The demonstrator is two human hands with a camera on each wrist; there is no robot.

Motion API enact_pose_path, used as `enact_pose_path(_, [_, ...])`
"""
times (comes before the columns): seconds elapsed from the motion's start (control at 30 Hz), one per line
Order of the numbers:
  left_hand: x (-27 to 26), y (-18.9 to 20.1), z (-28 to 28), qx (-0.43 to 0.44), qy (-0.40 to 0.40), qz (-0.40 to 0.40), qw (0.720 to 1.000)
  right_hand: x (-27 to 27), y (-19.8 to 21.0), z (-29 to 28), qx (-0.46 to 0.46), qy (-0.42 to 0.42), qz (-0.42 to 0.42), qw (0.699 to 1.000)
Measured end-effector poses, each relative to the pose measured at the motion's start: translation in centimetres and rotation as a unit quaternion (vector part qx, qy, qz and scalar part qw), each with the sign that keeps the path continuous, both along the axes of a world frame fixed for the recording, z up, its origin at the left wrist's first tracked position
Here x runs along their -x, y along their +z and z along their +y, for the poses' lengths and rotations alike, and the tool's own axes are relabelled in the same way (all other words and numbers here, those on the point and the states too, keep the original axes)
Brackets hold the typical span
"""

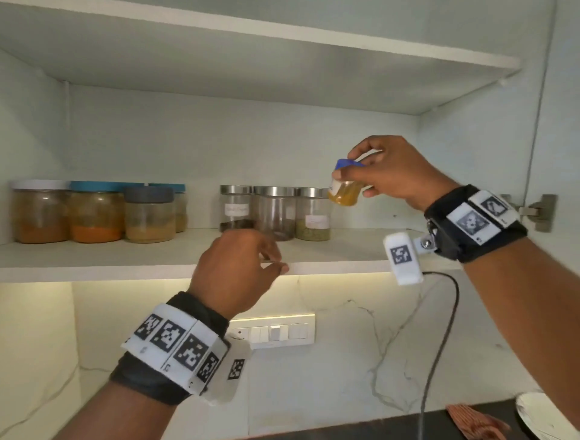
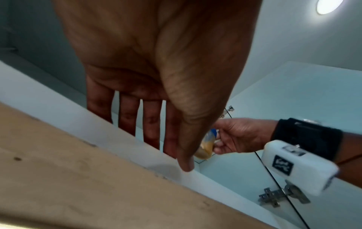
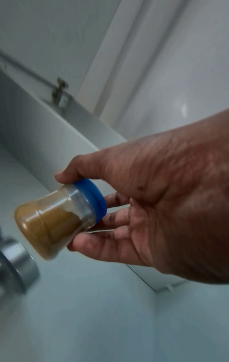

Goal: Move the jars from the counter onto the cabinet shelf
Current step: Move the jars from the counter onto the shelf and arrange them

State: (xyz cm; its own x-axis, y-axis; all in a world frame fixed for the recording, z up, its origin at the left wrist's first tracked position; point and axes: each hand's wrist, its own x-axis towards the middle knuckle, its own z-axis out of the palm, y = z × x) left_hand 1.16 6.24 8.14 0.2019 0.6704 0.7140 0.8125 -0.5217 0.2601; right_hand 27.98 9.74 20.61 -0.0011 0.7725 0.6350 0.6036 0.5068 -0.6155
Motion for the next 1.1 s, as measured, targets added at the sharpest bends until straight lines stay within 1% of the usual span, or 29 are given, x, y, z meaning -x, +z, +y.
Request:
enact_pose_path(0.1, [-0.2, 0.2, 0.2, 0.012, 0.033, 0.020, 0.999, -5.3, 0.4, 4.8, 0.046, -0.086, -0.025, 0.995])
enact_pose_path(0.17, [-0.8, 0.4, 0.3, 0.012, 0.049, 0.024, 0.998, -8.9, 0.5, 7.8, 0.097, -0.140, -0.044, 0.984])
enact_pose_path(0.23, [-1.4, 0.5, 0.1, 0.009, 0.070, 0.034, 0.997, -11.2, 0.6, 9.7, 0.160, -0.162, -0.071, 0.971])
enact_pose_path(0.3, [-1.8, 0.7, 0.1, 0.008, 0.087, 0.041, 0.995, -13.1, 1.2, 11.7, 0.189, -0.187, -0.105, 0.958])
enact_pose_path(0.33, [-1.9, 0.7, 0.2, 0.012, 0.092, 0.042, 0.995, -13.9, 1.4, 12.9, 0.195, -0.206, -0.139, 0.949])
enact_pose_path(0.4, [-1.9, 0.6, 0.2, 0.009, 0.096, 0.044, 0.994, -14.8, 1.7, 14.8, 0.210, -0.254, -0.223, 0.917])
enact_pose_path(0.5, [-2.0, -0.2, 0.9, -0.030, 0.102, 0.021, 0.994, -17.9, 1.5, 20.4, 0.227, -0.315, -0.295, 0.873])
enact_pose_path(0.53, [-1.8, -0.5, 1.2, -0.041, 0.102, 0.015, 0.994, -18.7, 1.2, 22.2, 0.234, -0.317, -0.326, 0.860])
enact_pose_path(0.57, [-1.7, -0.9, 1.4, -0.051, 0.097, 0.009, 0.994, -18.8, 0.9, 23.1, 0.230, -0.314, -0.351, 0.852])
enact_pose_path(0.6, [-1.6, -1.3, 1.7, -0.060, 0.089, 0.003, 0.994, -18.4, 0.8, 23.2, 0.234, -0.311, -0.383, 0.838])
enact_pose_path(0.67, [-1.5, -1.9, 2.1, -0.079, 0.072, -0.008, 0.994, -17.2, 1.1, 22.8, 0.251, -0.304, -0.386, 0.834])
enact_pose_path(0.77, [-1.7, -2.3, 2.1, -0.096, 0.047, -0.015, 0.994, -17.0, 1.5, 23.1, 0.243, -0.322, -0.395, 0.825])
enact_pose_path(0.8, [-1.7, -2.3, 2.0, -0.096, 0.047, -0.015, 0.994, -17.4, 1.8, 23.9, 0.233, -0.328, -0.409, 0.819])
enact_pose_path(0.83, [-1.7, -2.4, 1.9, -0.093, 0.048, -0.014, 0.994, -18.0, 1.8, 25.2, 0.229, -0.330, -0.409, 0.819])
enact_pose_path(0.93, [-1.8, -2.3, 1.3, -0.092, 0.054, -0.011, 0.994, -19.6, 1.7, 28.5, 0.215, -0.320, -0.450, 0.805])
enact_pose_path(0.97, [-1.9, -2.2, 1.3, -0.094, 0.057, -0.010, 0.994, -19.5, 1.5, 28.3, 0.212, -0.324, -0.454, 0.803])
enact_pose_path(1.1, [-2.3, -1.9, 0.5, -0.090, 0.064, -0.006, 0.994, -18.1, 1.2, 25.2, 0.195, -0.343, -0.430, 0.812])
